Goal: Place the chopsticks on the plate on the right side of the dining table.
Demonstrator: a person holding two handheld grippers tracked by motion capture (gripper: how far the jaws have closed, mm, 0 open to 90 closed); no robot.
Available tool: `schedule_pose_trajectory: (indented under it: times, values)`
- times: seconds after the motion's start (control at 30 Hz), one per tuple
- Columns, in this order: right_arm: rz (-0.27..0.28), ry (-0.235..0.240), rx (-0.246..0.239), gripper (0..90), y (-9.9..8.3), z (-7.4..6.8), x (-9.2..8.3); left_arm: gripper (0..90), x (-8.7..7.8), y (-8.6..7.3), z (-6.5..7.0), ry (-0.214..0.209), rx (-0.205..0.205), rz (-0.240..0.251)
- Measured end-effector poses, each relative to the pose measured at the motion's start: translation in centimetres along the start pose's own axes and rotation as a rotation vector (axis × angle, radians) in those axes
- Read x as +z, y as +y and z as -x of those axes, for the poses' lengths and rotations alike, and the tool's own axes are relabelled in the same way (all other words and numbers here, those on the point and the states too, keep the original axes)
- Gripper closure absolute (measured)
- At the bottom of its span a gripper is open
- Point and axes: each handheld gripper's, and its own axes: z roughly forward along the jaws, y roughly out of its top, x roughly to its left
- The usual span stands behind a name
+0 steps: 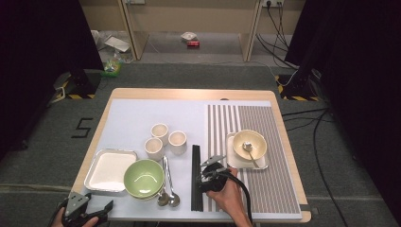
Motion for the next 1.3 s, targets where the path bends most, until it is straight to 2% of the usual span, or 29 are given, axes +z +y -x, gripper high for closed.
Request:
schedule_pose_trajectory:
  times: [0.37,0.6,0.67,0.9,1.07,1.2,1.3]
  values:
    - [-0.026,-0.004,-0.017,43.5,-0.1,-0.2,0.0,12.0,-0.1,0.0,-0.1,-0.006,0.004,-0.008]
    - [-0.028,0.013,-0.019,53.7,-0.3,0.2,-0.4,12.0,0.0,0.0,-0.1,-0.002,0.002,0.000]
    - [-0.029,0.012,-0.032,57.1,-0.4,0.4,-0.4,12.0,0.0,0.0,-0.1,-0.001,0.005,-0.004]
    - [-0.030,0.015,-0.010,68.0,-0.8,1.1,-0.8,12.0,0.0,0.0,-0.1,-0.003,0.003,0.000]
    - [-0.025,-0.001,0.002,72.0,-1.1,1.8,-1.0,11.9,0.0,0.0,-0.1,-0.002,0.005,-0.003]
    - [-0.030,-0.024,0.003,78.9,-1.4,2.3,-1.3,12.0,0.0,0.0,-0.1,-0.003,0.002,-0.001]
    - [-0.026,-0.023,0.007,80.9,-1.7,2.5,-1.5,11.9,-0.1,0.0,-0.1,-0.003,0.006,-0.002]
